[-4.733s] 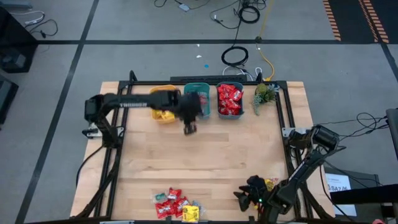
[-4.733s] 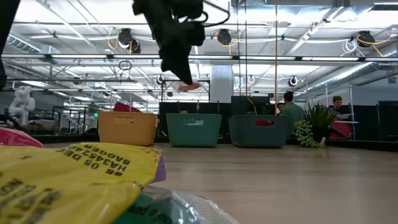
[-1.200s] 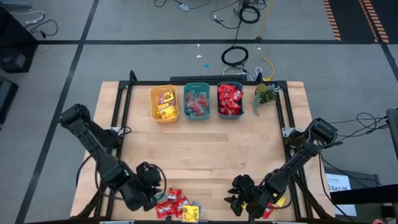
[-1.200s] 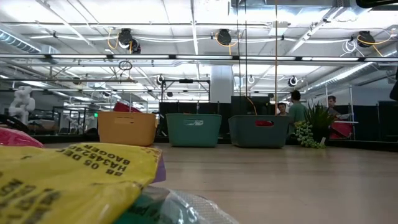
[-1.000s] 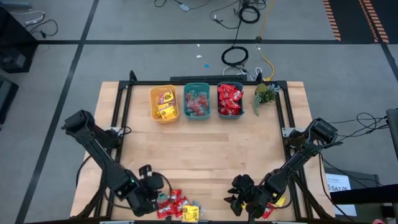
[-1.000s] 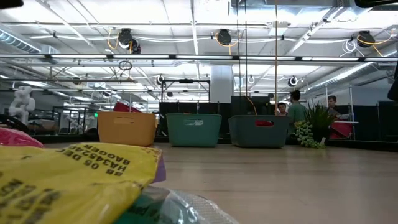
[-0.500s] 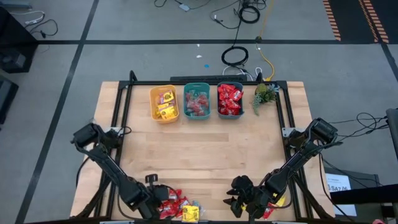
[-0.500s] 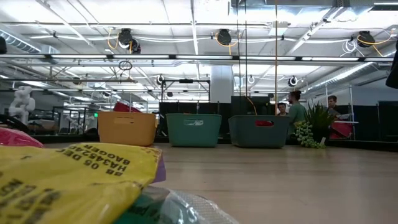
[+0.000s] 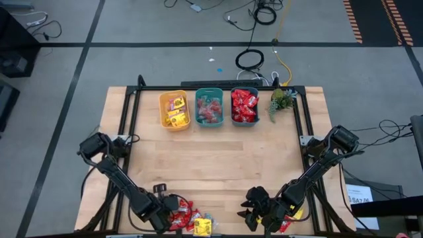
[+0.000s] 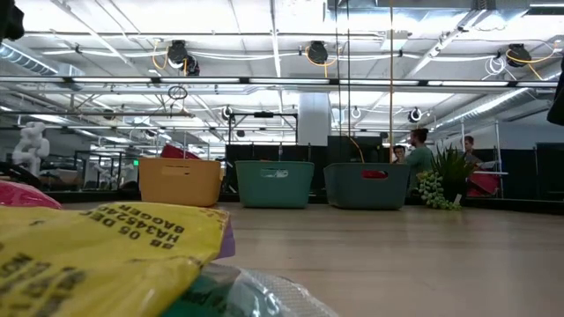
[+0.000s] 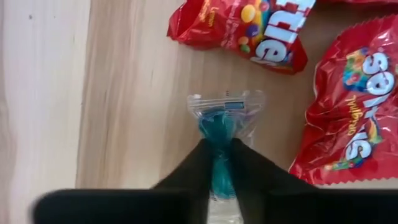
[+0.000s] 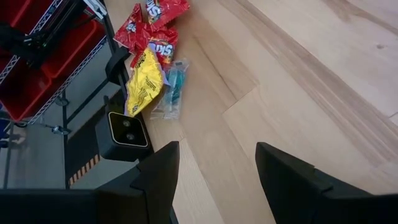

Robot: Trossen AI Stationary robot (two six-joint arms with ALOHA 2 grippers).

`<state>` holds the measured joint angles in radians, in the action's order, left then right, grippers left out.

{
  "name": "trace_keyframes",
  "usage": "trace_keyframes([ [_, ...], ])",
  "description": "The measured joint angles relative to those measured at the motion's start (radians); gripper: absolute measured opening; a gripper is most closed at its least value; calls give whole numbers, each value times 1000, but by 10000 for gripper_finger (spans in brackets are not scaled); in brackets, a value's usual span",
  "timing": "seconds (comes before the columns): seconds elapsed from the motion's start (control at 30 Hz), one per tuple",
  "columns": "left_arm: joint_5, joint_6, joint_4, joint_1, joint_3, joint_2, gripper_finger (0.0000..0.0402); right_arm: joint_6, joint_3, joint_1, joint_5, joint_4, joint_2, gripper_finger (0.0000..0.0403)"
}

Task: Sort candy
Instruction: Put the blue gummy candy into the green bin

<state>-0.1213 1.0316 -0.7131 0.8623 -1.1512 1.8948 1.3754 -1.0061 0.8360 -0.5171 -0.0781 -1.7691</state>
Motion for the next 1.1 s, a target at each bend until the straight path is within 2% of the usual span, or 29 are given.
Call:
trace_keyframes([
  [0.1,16,-13,-8,-12,1,-6,15,-1,0,0,0,-1,0,203],
  [0.2,17,-18,-21,-26,2,-23,12,-4,0,0,0,-2,0,203],
  [0.3,13,-19,-111,-49,11,-63,5,-5,0,0,0,-2,0,203],
  [0.47,-14,-52,-205,-124,7,-200,3,-7,0,0,-1,-2,0,203],
  [0.6,-102,-135,-229,-227,7,-328,3,-3,0,-3,-4,-1,0,203],
  [0.7,-162,-202,-211,-340,6,-403,2,-2,0,-6,-9,-2,0,203],
  [0.8,-153,-344,-147,-501,6,-444,2,7,0,-12,-9,-2,0,203],
  [1.0,48,-696,74,-840,6,-427,8,27,0,-36,-11,-9,0,203],
  [1.1,145,-810,184,-994,6,-407,16,38,0,-53,-11,-9,0,203],
])
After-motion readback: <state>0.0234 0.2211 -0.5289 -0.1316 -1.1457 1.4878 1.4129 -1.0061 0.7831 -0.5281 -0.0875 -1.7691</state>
